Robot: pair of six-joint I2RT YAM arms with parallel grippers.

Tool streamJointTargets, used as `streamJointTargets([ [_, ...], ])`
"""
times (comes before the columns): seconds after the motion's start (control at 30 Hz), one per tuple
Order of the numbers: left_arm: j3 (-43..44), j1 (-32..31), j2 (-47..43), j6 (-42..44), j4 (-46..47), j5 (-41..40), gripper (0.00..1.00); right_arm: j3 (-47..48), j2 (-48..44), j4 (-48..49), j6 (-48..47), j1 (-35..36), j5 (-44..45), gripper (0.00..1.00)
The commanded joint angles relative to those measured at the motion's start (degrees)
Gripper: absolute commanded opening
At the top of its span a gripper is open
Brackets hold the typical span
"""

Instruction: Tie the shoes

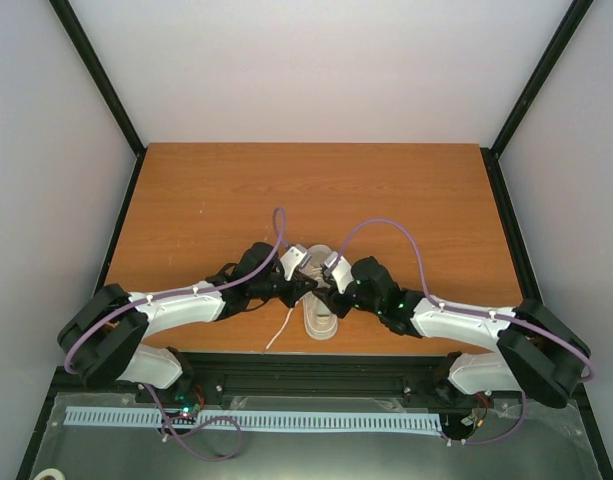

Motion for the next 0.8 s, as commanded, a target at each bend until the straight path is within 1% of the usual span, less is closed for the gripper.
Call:
streamJointTargets([
  [0.0,2.6,-0.6,-0.8,0.1,0.1,2.4,0.01,2.2,2.0,5.0,-3.4,0.4,0.2,0.43],
  [0.17,2.7,-0.6,-1.1,0.2,-0.1,2.5,0.01,2.2,3.2,6.3,-4.0,0.4,-0.4,0.43],
  [0.33,2.6,-0.5,-1.6,0.1,-0.1,2.2,0.01,3.3,5.4,6.3,-4.8,1.2,-1.4,0.53],
  [0.53,2.4,-0.6,-2.6,0.0,-0.3,1.5,0.01,3.9,6.5,6.9,-5.5,3.3,2.4,0.56],
  [0.57,2.3,-0.6,-2.7,0.0,-0.3,1.5,0.01,3.8,6.4,7.0,-5.4,3.6,3.9,0.56],
  [0.7,2.4,-0.6,-2.5,0.1,-0.5,1.5,0.01,2.6,5.3,8.8,-4.7,3.7,8.2,0.48],
  [0.77,2.4,-0.6,-2.3,0.1,-0.5,1.6,0.01,1.9,4.3,9.1,-4.2,3.7,9.8,0.46],
])
